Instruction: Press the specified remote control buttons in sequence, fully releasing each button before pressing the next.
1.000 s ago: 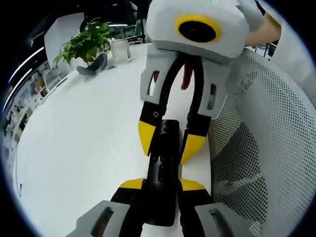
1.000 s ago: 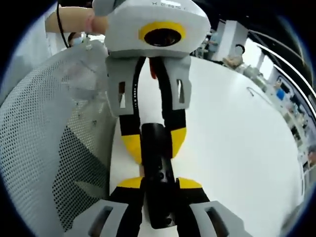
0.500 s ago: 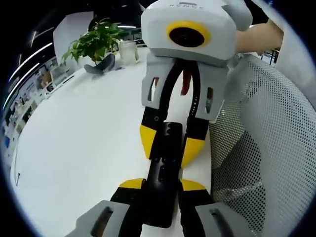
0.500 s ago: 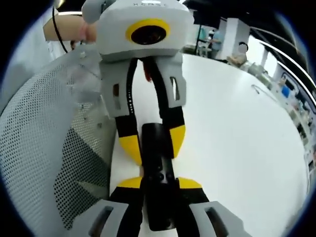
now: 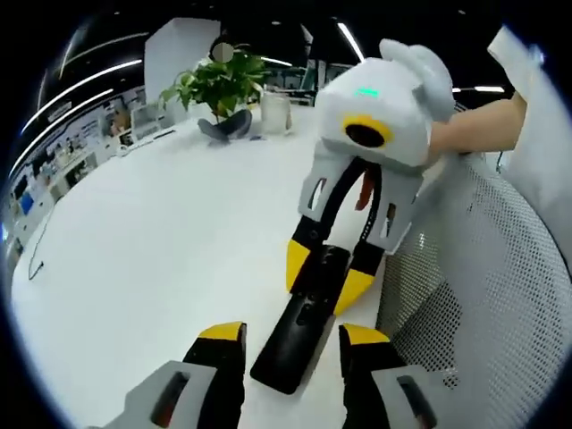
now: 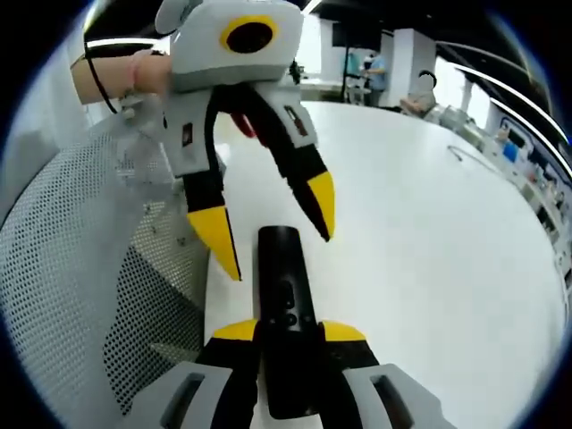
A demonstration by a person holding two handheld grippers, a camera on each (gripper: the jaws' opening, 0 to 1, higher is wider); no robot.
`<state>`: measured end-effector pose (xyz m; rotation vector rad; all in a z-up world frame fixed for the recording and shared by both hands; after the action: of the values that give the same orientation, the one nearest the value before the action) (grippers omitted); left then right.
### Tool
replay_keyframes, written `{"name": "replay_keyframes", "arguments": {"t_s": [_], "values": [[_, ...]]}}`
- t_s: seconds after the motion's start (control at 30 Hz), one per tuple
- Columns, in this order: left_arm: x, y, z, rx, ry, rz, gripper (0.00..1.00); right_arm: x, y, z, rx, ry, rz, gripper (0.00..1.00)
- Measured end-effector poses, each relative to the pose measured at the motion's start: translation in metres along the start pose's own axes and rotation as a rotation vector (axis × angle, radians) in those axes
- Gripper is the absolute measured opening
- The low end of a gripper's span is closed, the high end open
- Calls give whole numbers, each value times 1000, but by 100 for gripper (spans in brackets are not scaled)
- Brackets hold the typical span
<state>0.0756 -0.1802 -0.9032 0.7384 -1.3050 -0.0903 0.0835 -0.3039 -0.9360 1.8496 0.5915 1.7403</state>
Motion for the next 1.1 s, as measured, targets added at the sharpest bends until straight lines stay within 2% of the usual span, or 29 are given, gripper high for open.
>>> {"name": "replay_keyframes", "arguments": {"t_s": [0.13,0.2,0.27,0.4,0.5,0.6,0.8,0.83,0.97,1.1], "values": [[3,21,-4,82,49,90,56,0,0,0,-1,-7,3,21],[5,30,-5,106,85,122,58,0,0,0,-2,-6,1,22],[8,43,-10,165,111,178,58,0,0,0,-2,-3,-1,22],[4,59,-18,261,115,189,61,0,0,-1,-3,13,-9,21],[3,69,-19,305,129,204,63,1,0,-1,-7,24,-16,22],[6,79,-21,353,176,264,68,1,-1,-2,-13,29,-21,22],[11,96,-21,406,253,381,73,0,0,-2,-20,19,-12,22],[12,100,-22,433,262,401,75,0,0,-2,-22,20,-12,22],[17,117,-25,526,282,500,85,0,-1,-3,-31,17,-10,22],[22,132,-25,594,252,553,84,0,-1,-3,-39,11,2,22]]}}
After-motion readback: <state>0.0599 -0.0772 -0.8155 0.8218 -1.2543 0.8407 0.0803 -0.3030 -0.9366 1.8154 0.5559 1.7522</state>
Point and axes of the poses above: the point that each gripper's makers call its tool centre point, and the gripper's own axes: y roughly backward along the fingers, z roughly to its right, x roughly out of its top, the point moved 7 cm from there along y, roughly backward along the fingers, and after that the axes turned 10 degrees about z, right-handed, at the moved point
